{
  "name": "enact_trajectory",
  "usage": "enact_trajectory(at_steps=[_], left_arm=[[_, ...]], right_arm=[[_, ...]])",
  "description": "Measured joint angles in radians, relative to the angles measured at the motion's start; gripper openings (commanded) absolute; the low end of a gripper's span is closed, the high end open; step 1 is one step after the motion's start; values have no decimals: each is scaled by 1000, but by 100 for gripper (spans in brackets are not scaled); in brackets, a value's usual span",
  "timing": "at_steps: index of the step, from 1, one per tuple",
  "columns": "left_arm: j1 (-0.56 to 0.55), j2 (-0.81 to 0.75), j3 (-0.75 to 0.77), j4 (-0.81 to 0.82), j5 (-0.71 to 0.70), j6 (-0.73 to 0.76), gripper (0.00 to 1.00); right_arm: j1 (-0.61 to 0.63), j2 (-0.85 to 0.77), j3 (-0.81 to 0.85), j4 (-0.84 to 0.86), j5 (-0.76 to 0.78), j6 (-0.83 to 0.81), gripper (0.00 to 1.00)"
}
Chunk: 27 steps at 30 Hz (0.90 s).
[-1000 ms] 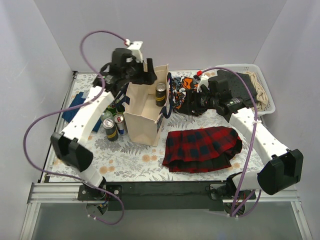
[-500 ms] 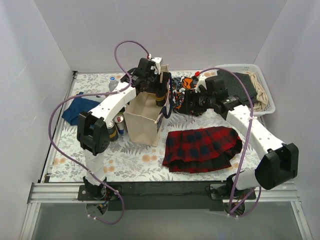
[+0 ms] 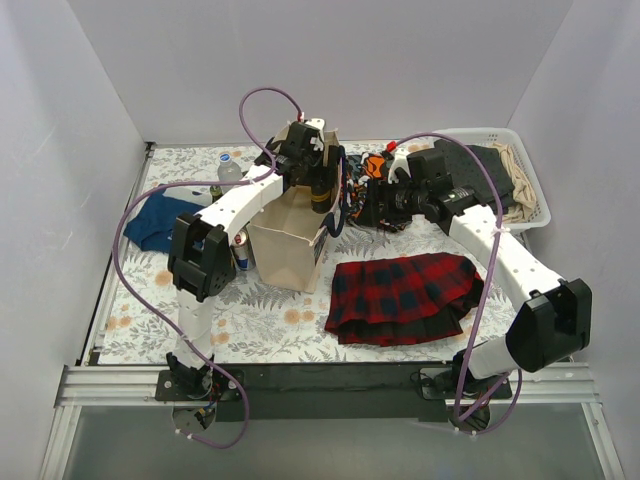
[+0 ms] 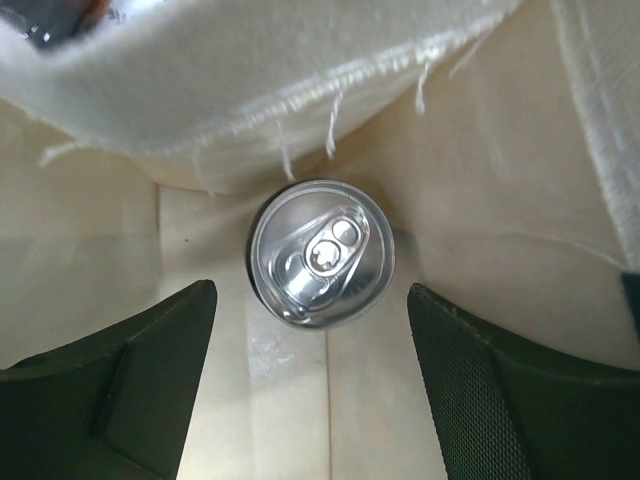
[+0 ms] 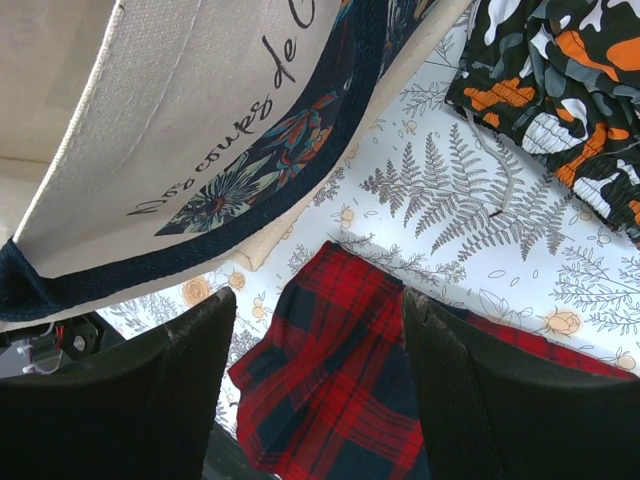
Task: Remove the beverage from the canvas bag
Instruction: Take out the drink from the canvas bag.
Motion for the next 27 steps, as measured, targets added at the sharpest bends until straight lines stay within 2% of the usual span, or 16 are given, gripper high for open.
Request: enact_trajectory(at_steps=[12,15,17,19,23,27], left_arm=[[0,60,27,45,-25,-7,75],[0,61,27,54,-29,-8,65],[0,61,27,63,-29,-8,48],[-1,61,27,66,-30,-7,45],[-3,61,27,67,-32,-5,32],[-3,61,27,67,-32,-4,0]], right_arm=[[-1,16,3,-6,0,0,72],[-4,16,5,-6,0,0,73],[-5,17,7,-7,0,0,73],[-6,17,10,-6,0,0,73],[-6,17,10,-7,0,0,73],[-6,17,10,-7,0,-1,72]])
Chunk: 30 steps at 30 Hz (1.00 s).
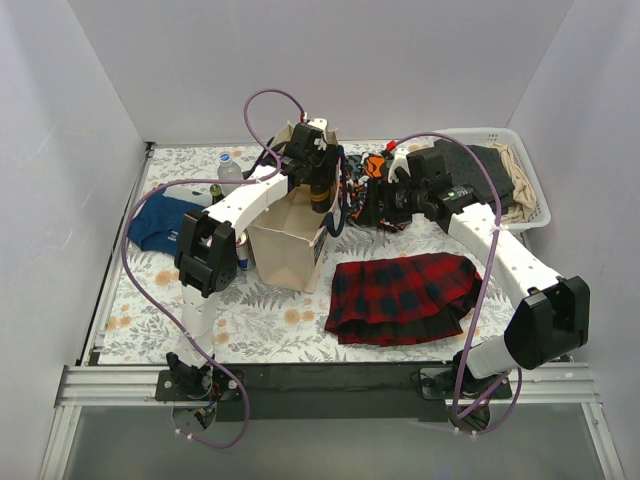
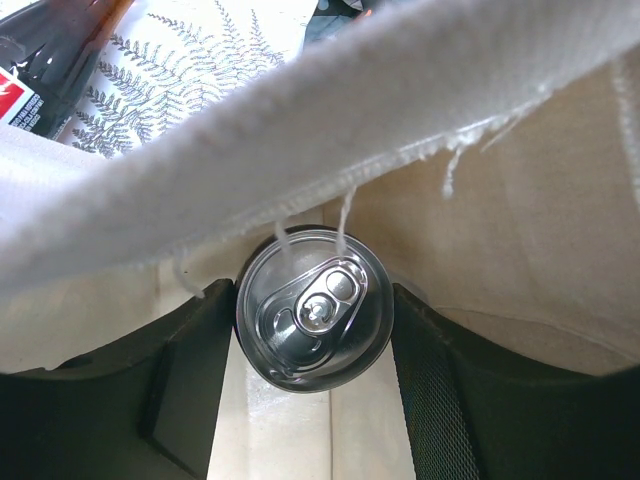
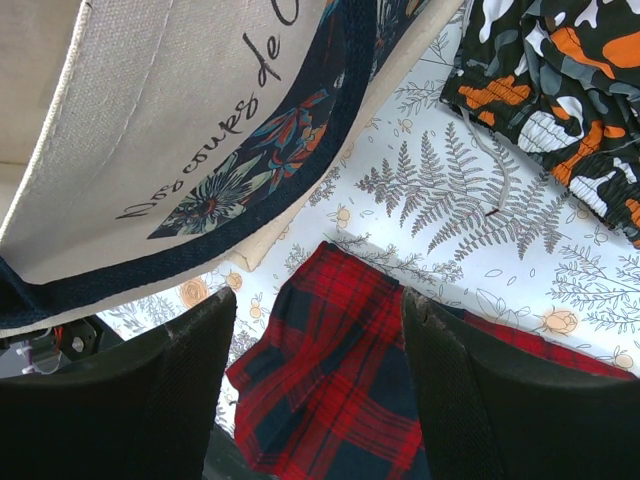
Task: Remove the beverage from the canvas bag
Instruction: Take out the drink from the canvas bag.
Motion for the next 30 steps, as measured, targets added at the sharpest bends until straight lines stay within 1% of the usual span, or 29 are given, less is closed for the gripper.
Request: enact_trajectory(at_steps=[9,17,23,30], left_arm=[[-6,0,6,-10,-4,11,0],[-11,-10,90,-142,-11,28,0],[-11,-53,144,-173,-16,35,0],[-12,-107,185,-234,-17,37,0]], right_arm=[[0,0,0,0,0,0,72],[0,0,0,0,0,1,72],[0,-13,0,-1,0,1,72],[0,-63,-1,0,0,2,72]])
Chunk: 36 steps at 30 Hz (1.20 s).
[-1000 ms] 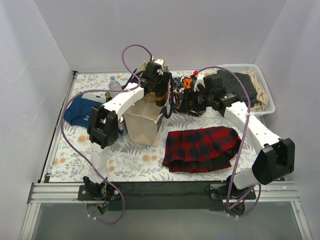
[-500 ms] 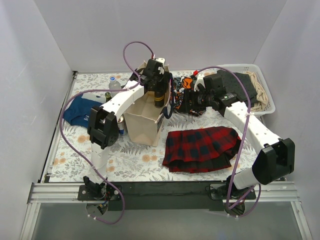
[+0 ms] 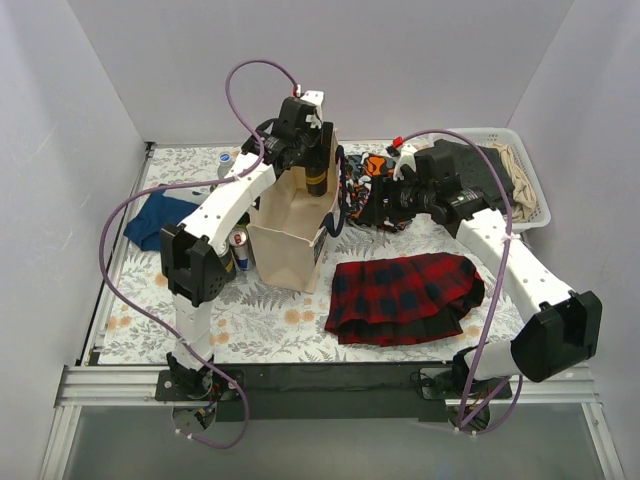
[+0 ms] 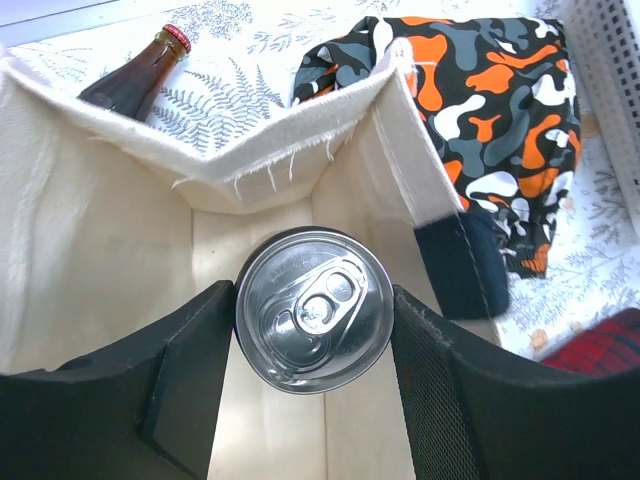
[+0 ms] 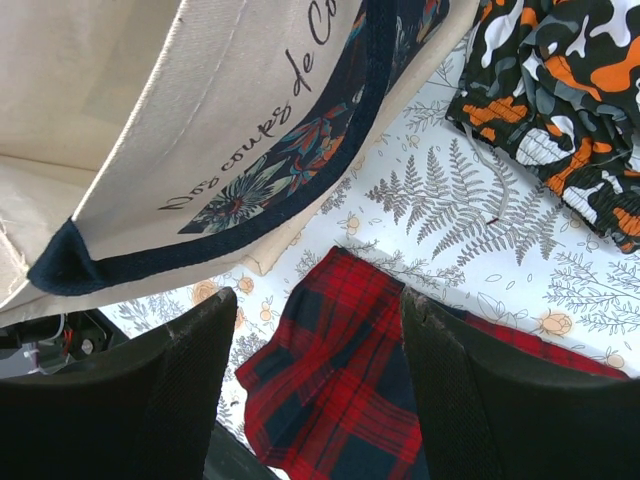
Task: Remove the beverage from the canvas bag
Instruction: Take out the drink from the canvas bag, then place the drink at the center of the board.
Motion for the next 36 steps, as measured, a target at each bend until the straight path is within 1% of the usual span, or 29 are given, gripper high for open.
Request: enact_trajectory(at_steps=[7,11,15,20,28,33,36], left_arm=[[-1,-70,24,-84,17,0,0],[-2,-96,92,-157,37,-3,0],[-3,-161,124,-197,56,-4,0],[-3,-299,161,-254,60,-5,0],[-3,-545,137,-305,51,-29,0],[-3,-636,144,-363,53,-53,0],[-3,-688,115,-388,51,-72,0]], right_arm=[[0,-36,-16,0,0,3,72],[0,-55,-26,-7,0,4,72],[0,-70,-35,-11,0,6,72],[0,-71,-35,-11,-1,8,72],[0,-71,-35,-10,-5,21,73],[0,-70,-23,-11,-11,25,73],[0,-69,-1,-9,-21,26,73]])
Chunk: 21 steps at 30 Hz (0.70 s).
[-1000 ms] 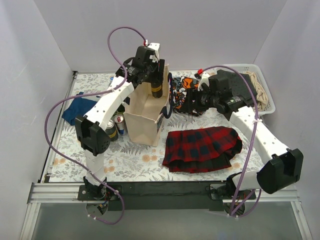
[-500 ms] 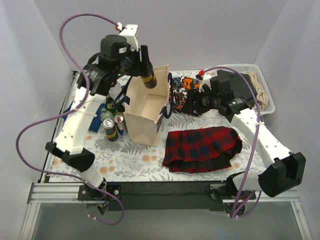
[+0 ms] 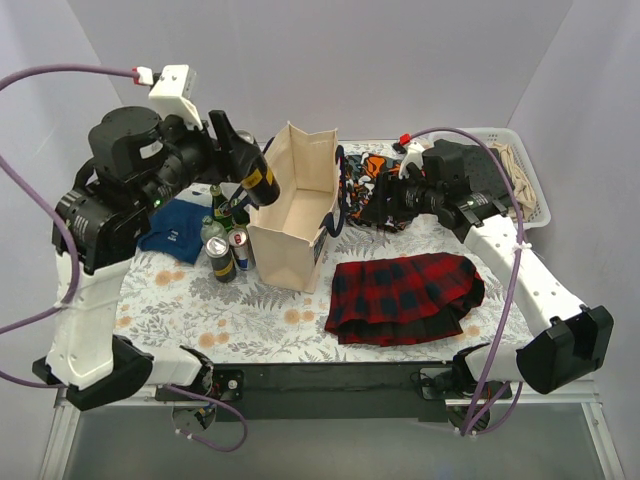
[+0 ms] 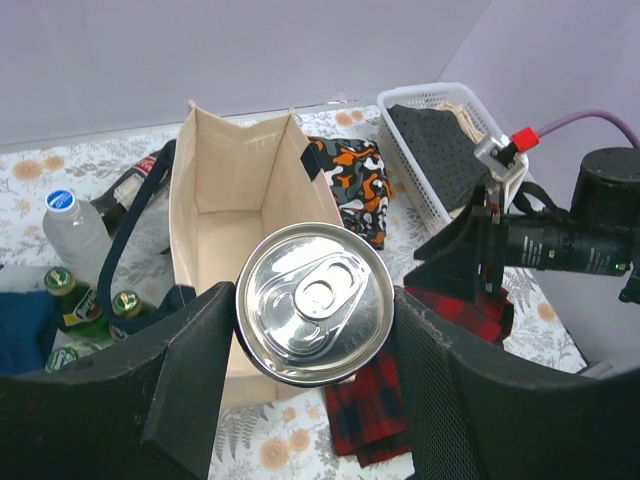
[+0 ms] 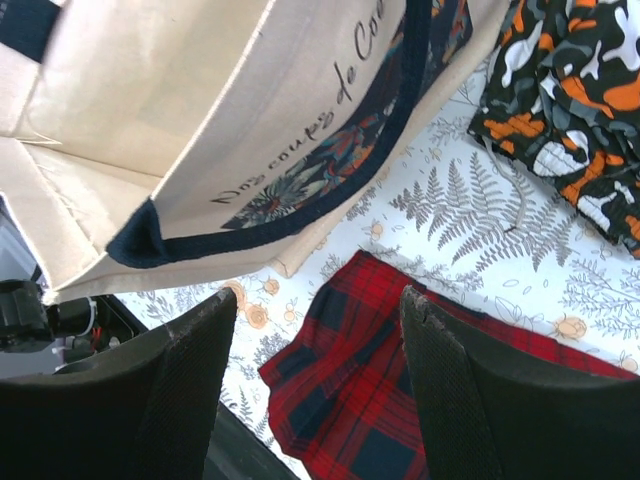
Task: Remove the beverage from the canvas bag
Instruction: Place the drink at the center of the board.
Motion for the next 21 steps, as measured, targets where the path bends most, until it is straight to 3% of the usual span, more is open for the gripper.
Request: enact_trajectory(at_steps=[7,21], left_arm=[[0,-89,-68,-62,-52,-45,0],[0,-215,-456,-139,-131,-127,0]], right_arm=[[0,10,23,11,-18,5,73],[0,32,118,22,-37,19,73]])
